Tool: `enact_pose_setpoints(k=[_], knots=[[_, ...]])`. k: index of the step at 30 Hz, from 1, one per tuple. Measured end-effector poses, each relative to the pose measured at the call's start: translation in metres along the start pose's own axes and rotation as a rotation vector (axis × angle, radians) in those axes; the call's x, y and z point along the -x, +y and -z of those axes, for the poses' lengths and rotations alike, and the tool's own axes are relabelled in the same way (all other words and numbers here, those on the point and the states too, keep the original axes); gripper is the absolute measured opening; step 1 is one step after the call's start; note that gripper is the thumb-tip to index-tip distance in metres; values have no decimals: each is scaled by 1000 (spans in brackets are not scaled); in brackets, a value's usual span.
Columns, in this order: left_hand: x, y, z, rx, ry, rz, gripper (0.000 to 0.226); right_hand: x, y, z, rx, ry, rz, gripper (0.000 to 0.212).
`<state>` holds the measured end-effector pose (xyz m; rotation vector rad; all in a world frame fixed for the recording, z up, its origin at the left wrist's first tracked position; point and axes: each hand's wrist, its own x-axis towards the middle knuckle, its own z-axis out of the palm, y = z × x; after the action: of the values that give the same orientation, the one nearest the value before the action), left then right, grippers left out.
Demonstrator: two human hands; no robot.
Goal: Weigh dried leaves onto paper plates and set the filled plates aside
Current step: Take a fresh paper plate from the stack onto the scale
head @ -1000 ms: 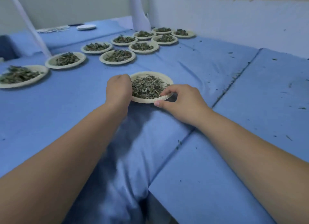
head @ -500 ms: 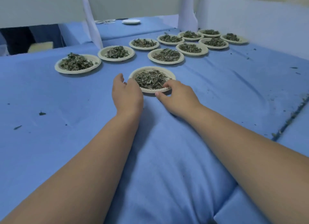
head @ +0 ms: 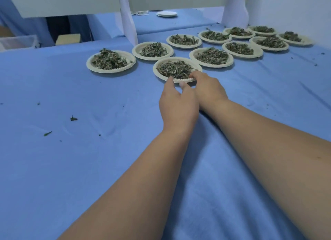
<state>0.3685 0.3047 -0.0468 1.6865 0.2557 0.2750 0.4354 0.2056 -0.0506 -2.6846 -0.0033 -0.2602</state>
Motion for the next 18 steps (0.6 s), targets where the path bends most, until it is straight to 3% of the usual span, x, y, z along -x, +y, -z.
enact_pose_setpoints(k=[3, 7, 13, 18], knots=[[6, 2, -5, 13, -35, -15, 48, -4, 0, -1, 20, -28, 2, 60], [17, 11, -8, 7, -92, -28, 73, 4, 3, 4, -31, -37, -21, 61], [35, 16, -20, -9, -175, -52, 36, 59, 23, 27, -185, 27, -42, 55], [80, 32, -44, 21, -591, -50, 29, 142, 68, 71, -285, 210, -67, 30]])
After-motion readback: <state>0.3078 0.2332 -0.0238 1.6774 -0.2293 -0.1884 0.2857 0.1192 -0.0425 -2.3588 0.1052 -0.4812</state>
